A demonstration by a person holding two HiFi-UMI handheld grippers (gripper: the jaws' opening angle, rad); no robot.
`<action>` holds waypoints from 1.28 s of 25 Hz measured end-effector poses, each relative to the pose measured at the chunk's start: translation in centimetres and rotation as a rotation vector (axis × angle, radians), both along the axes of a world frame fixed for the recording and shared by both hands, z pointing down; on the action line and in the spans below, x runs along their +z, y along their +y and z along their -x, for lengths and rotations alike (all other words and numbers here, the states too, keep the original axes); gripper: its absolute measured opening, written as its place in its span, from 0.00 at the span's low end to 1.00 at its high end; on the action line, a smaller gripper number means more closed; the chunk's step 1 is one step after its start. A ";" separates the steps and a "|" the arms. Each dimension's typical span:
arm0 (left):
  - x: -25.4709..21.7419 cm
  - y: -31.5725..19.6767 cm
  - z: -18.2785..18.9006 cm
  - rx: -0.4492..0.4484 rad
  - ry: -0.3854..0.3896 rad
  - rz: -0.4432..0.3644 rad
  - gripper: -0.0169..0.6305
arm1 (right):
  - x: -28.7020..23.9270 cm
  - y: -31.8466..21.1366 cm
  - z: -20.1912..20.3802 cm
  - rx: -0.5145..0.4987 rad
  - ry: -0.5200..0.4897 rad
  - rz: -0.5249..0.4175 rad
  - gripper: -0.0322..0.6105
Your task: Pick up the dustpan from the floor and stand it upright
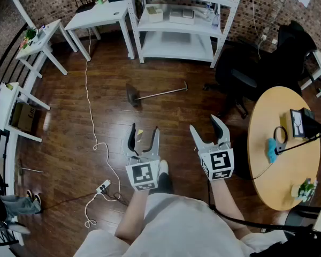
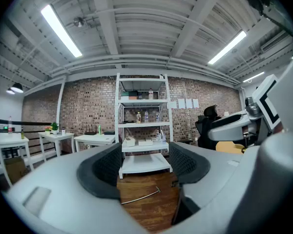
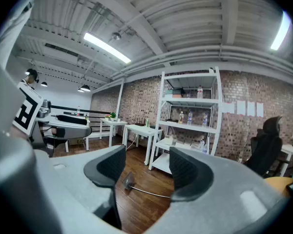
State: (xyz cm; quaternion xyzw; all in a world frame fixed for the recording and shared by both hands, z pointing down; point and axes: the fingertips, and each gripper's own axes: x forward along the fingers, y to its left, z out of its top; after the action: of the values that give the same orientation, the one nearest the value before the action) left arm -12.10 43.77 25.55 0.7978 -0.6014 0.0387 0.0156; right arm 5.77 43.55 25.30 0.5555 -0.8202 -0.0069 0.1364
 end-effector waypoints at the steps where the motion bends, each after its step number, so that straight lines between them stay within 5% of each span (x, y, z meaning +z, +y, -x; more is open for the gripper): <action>1: 0.2 -1.8 0.3 0.018 -0.007 0.005 0.52 | 0.2 -1.8 0.8 -0.011 -0.011 0.012 0.47; 9: 1.4 -16.4 2.0 0.059 -0.026 0.052 0.51 | 1.0 -15.4 4.3 -0.062 0.013 0.056 0.47; 20: 6.8 -35.6 -2.1 0.019 -0.025 0.138 0.51 | 7.1 -36.8 0.0 -0.120 0.040 0.153 0.47; 32: 17.1 -54.4 -10.3 0.083 -0.071 0.343 0.49 | 22.7 -53.8 -7.2 -0.223 0.114 0.467 0.40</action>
State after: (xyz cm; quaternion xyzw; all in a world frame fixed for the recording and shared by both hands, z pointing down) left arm -1.80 -10.65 42.66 0.8057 -0.5529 0.1695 0.1284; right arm 12.94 -10.24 48.02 0.4138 -0.8468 0.1362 0.3051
